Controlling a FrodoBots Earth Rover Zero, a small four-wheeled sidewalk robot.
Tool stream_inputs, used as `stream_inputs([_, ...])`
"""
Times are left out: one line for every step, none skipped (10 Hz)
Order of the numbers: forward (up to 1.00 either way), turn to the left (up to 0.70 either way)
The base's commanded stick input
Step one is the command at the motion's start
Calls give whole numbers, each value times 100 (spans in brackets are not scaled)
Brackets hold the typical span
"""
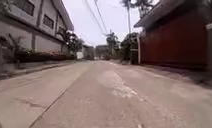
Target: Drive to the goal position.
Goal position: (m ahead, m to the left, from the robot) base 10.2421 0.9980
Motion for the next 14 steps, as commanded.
stream_inputs([100,3])
stream_inputs([100,3])
stream_inputs([100,3])
stream_inputs([100,3])
stream_inputs([100,3])
stream_inputs([100,3])
stream_inputs([100,3])
stream_inputs([100,3])
stream_inputs([100,3])
stream_inputs([100,3])
stream_inputs([100,3])
stream_inputs([100,3])
stream_inputs([100,3])
stream_inputs([100,3])
